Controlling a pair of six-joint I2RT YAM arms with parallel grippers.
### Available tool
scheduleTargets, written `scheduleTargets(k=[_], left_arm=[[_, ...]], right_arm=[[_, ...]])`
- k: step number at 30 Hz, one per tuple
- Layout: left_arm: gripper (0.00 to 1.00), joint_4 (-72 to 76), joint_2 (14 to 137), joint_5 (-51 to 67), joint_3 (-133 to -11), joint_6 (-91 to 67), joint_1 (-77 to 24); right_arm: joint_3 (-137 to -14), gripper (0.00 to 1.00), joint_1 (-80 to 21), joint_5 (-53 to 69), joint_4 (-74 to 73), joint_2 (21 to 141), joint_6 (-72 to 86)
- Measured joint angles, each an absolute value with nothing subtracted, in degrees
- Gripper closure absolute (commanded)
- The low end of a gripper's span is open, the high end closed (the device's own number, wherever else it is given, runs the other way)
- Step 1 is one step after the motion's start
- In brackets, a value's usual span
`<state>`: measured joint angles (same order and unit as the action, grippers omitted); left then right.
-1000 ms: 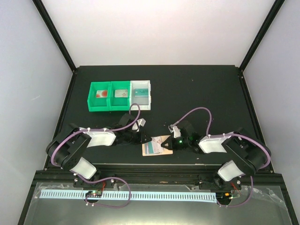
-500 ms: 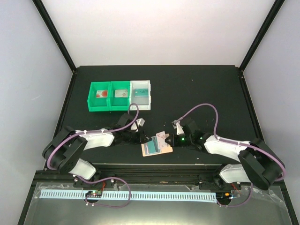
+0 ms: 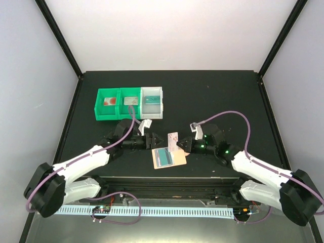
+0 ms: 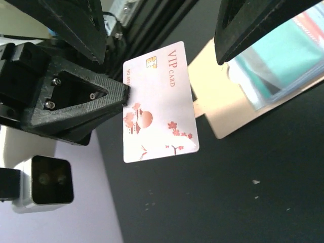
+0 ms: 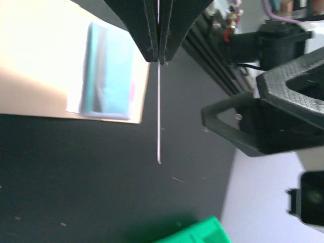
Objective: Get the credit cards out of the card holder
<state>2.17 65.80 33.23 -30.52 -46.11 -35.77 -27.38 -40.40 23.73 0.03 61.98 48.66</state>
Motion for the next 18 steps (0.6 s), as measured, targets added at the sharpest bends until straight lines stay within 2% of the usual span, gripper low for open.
scheduleTargets(k=[7,15,18], left_arm=[[0.40,6.5,60.2,35.4,-28.1,-52.6,-35.8],[0.49,15.6,58.5,36.9,-23.7,-61.6,-35.8],[0.57,18.4,58.5,37.1,-23.6,-63.4,-35.8]], right_arm=[[-24.5,0.99,-40.4,25.0,10.6,57.1,58.6],[-22.3,0.99,-40.4,25.1,21.5,55.3,68.1],[-22.3,0.99,-40.4,25.6,24.2,55.4,69.9]])
